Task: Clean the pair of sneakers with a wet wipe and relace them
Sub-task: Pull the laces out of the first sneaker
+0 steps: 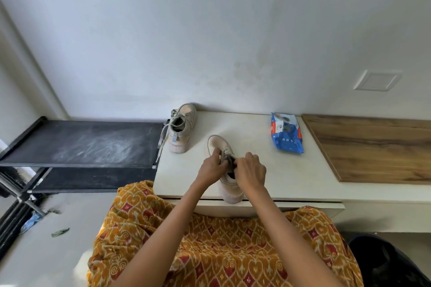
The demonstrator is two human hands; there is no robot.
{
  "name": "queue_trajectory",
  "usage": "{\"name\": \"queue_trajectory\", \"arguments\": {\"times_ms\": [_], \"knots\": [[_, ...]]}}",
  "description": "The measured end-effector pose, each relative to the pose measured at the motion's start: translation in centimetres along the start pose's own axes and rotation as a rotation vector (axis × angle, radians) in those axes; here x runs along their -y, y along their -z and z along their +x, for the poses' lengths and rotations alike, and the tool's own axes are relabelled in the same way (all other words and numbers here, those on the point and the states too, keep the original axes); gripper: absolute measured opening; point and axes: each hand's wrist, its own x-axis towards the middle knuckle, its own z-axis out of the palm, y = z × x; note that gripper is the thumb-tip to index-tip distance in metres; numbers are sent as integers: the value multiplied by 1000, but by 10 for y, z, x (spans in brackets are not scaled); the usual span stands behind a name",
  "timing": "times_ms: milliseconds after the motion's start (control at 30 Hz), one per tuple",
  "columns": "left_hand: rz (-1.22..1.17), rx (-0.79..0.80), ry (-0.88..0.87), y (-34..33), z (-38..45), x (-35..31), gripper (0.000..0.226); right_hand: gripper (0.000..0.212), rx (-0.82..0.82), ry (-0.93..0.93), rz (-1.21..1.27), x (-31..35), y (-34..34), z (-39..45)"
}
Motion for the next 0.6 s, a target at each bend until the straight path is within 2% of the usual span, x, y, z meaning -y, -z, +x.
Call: {"name": "queue_trajectory", "arguments": {"times_ms": [133, 200, 267, 367, 433, 500, 600], "knots": [[-105, 10, -35, -1, -3, 8, 16, 24, 70, -25, -72, 11, -1, 11], [-127, 5, -42, -2, -2, 12, 21, 23, 67, -48, 2, 10, -2, 14], [-192, -18, -34, -2, -3, 14, 21, 25, 112, -97, 202, 6, 2, 12], [-333, -148, -1, 4, -6, 19, 21, 20, 305, -275, 863, -7, 25, 8], [-471, -257, 42, 12, -9, 24, 26, 14, 420, -323, 1150, -19, 49, 6], [-568, -320, 45, 24, -11, 21, 27, 17, 457, -268, 1245, -29, 71, 7], [-667, -328, -72, 44, -11, -9, 26, 30, 365, -229, 1295, -32, 96, 13]]}}
